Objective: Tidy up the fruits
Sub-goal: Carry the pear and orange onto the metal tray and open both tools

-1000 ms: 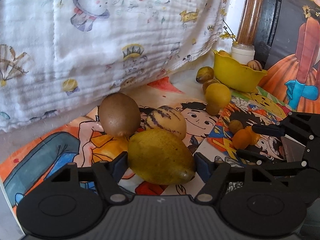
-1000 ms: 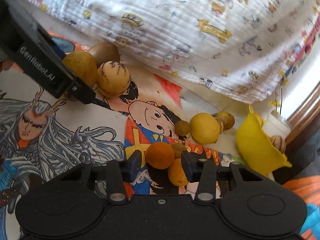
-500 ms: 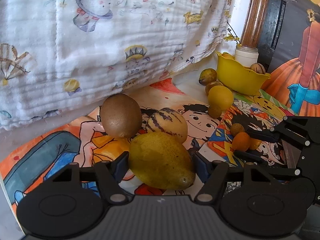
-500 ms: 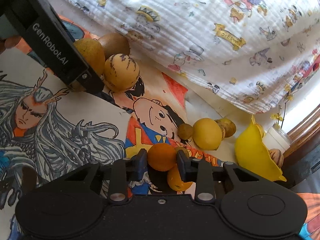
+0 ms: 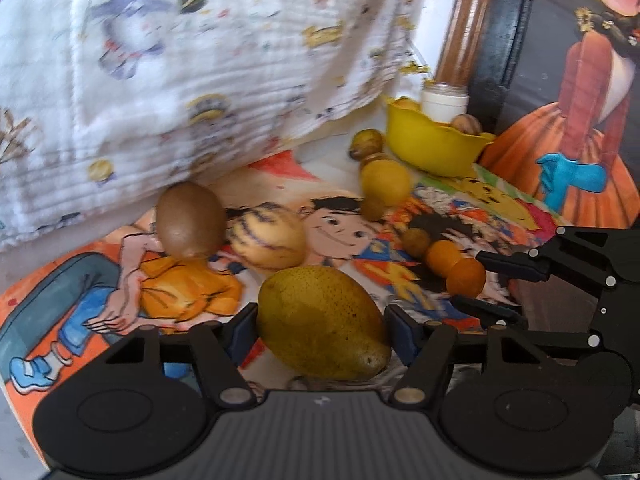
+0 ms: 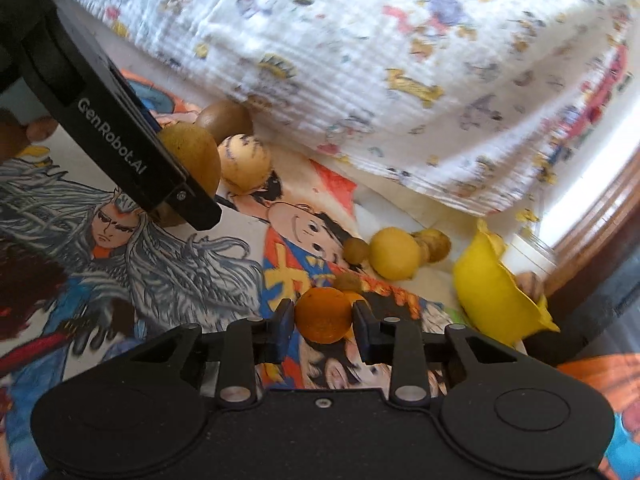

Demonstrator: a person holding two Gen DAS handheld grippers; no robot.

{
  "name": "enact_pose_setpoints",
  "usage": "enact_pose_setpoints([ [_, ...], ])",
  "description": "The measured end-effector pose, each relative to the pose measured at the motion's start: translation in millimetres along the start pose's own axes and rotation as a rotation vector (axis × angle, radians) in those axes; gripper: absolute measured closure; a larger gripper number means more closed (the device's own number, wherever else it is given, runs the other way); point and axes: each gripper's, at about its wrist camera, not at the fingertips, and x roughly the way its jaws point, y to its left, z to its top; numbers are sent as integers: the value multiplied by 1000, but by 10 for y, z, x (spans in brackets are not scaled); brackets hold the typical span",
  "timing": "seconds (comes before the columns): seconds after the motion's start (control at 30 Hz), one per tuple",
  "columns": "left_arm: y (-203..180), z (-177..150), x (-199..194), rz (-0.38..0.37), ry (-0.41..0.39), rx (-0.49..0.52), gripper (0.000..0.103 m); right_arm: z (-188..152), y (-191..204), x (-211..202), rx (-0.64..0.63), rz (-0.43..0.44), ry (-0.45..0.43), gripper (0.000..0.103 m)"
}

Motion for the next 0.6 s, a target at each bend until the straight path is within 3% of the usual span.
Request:
enact_pose_setpoints([
  [0.37, -751, 187, -200, -132, -35, 90, 32, -631, -526, -734, 166, -151, 10, 69],
  [0.6, -1366, 316, 23, -240, -25, 176, 32, -1106, -861, -961, 277, -247, 42, 69],
])
